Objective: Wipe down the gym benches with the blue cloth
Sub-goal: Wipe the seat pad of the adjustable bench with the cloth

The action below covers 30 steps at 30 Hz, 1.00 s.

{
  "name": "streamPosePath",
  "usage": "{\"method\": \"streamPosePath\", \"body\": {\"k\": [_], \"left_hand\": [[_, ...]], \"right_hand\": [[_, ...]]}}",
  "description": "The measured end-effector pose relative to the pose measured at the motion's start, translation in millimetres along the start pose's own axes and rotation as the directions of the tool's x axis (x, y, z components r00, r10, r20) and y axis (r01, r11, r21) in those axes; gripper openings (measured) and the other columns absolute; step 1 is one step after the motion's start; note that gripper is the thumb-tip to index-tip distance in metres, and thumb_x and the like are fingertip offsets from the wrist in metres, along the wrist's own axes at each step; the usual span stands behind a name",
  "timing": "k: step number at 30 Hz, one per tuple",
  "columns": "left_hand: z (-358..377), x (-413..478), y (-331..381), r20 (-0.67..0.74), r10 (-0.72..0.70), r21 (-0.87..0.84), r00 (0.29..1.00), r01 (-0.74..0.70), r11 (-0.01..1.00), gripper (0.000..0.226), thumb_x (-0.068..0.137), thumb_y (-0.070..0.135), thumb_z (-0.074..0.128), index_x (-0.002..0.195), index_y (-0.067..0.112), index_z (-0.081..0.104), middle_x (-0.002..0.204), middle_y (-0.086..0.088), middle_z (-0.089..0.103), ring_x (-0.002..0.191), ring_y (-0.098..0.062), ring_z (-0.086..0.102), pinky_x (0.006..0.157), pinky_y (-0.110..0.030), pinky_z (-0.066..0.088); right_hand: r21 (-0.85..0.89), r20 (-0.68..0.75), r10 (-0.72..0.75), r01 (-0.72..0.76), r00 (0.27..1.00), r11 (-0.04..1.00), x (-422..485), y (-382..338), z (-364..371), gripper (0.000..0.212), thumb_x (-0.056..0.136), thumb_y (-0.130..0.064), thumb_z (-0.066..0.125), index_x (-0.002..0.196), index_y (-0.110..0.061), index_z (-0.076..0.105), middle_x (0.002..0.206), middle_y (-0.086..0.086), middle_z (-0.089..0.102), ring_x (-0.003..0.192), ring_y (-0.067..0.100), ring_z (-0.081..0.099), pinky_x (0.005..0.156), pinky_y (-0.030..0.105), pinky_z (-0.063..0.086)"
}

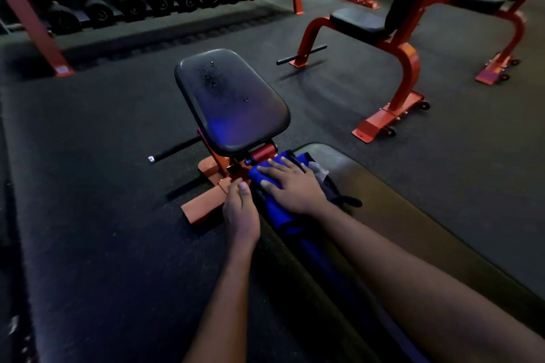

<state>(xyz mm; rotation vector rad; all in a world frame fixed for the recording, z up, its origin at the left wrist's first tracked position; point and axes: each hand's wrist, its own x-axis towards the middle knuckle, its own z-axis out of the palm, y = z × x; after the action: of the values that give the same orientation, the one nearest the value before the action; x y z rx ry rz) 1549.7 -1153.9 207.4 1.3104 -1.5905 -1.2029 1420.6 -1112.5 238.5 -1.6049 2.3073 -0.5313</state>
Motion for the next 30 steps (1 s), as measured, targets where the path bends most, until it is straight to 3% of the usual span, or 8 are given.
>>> {"method": "streamPosePath", "body": {"k": [3,5,8,11,16,23,27,30], "left_hand": [[19,-12,33,-0.156,0.13,0.259,0.979,-0.087,0.962,0.033,0.1,0.026,0.042,0.117,0.007,0.063,0.123,-0.015,0.062,0.113,-0.034,0.051,0.094,-0.039,0.036],[40,-18,55,-0.111,0.061,0.514,0.992,0.005,0.858,0.039,0.098,0.039,0.042,0.125,0.016,0.06,0.135,-0.011,0.054,0.125,-0.032,0.042,0.106,-0.05,0.029],[77,-19,78,0.099,-0.151,0.668,0.984,0.046,0.743,0.066,0.091,0.065,0.038,0.145,0.027,0.041,0.159,-0.016,0.022,0.144,-0.042,0.013,0.11,-0.071,0.005],[94,-14,66,0.165,-0.174,0.775,0.971,-0.018,0.631,0.083,0.084,0.079,0.034,0.153,0.034,0.023,0.162,-0.018,0.002,0.144,-0.049,-0.001,0.108,-0.074,0.001],[69,-55,31,0.097,0.073,0.772,0.993,-0.121,0.624,0.069,0.088,0.067,0.047,0.146,0.03,0.044,0.157,-0.018,0.027,0.136,-0.048,0.029,0.111,-0.058,0.023],[69,13,39,0.22,-0.045,0.788,0.975,-0.15,0.597,0.076,0.089,0.071,0.037,0.153,0.03,0.029,0.162,-0.013,0.014,0.145,-0.044,0.011,0.119,-0.049,0.01],[68,-28,28,0.243,0.164,0.776,0.956,-0.292,0.558,0.07,0.091,0.062,0.03,0.149,0.023,0.04,0.158,-0.016,0.026,0.144,-0.045,0.016,0.119,-0.048,0.013],[52,-64,15,0.373,0.315,0.689,0.873,-0.487,0.536,0.069,0.087,0.059,0.032,0.142,0.021,0.05,0.153,-0.017,0.036,0.141,-0.044,0.024,0.117,-0.049,0.02]], "right_hand": [[0.426,-0.291,0.249,-0.108,0.924,0.898,-22,44,-41,0.024,0.097,-0.037,0.052,0.112,-0.028,0.069,0.106,0.002,0.072,0.103,0.02,0.065,0.093,0.041,0.049],[0.332,-0.326,0.545,-0.446,0.773,0.831,-34,88,-69,0.029,0.098,-0.041,0.047,0.112,-0.023,0.066,0.112,0.009,0.069,0.106,0.028,0.063,0.094,0.043,0.049],[0.039,-0.054,0.797,-0.797,0.601,0.603,-52,139,-80,0.061,0.101,-0.054,0.027,0.134,-0.01,0.054,0.138,0.021,0.054,0.127,0.037,0.051,0.105,0.043,0.038],[-0.024,0.05,0.761,-0.761,0.647,0.649,-57,159,-79,0.079,0.099,-0.064,0.013,0.142,-0.008,0.047,0.146,0.023,0.045,0.132,0.039,0.045,0.108,0.045,0.035],[-0.041,0.104,0.696,-0.696,0.711,0.717,-55,171,-83,0.08,0.099,-0.064,0.01,0.14,-0.008,0.049,0.145,0.021,0.047,0.133,0.037,0.045,0.109,0.045,0.034],[-0.025,0.008,0.641,-0.64,0.768,0.768,-61,177,-73,0.08,0.098,-0.064,0.011,0.131,-0.009,0.058,0.138,0.024,0.053,0.126,0.04,0.051,0.106,0.048,0.041],[-0.006,-0.008,0.632,-0.632,0.775,0.775,-62,178,-74,0.078,0.099,-0.063,0.012,0.132,-0.009,0.058,0.139,0.024,0.052,0.127,0.041,0.051,0.105,0.047,0.039],[-0.014,-0.005,0.63,-0.63,0.776,0.776,-63,177,-74,0.077,0.1,-0.061,0.013,0.132,-0.008,0.058,0.138,0.025,0.053,0.126,0.042,0.051,0.103,0.046,0.039]]}}
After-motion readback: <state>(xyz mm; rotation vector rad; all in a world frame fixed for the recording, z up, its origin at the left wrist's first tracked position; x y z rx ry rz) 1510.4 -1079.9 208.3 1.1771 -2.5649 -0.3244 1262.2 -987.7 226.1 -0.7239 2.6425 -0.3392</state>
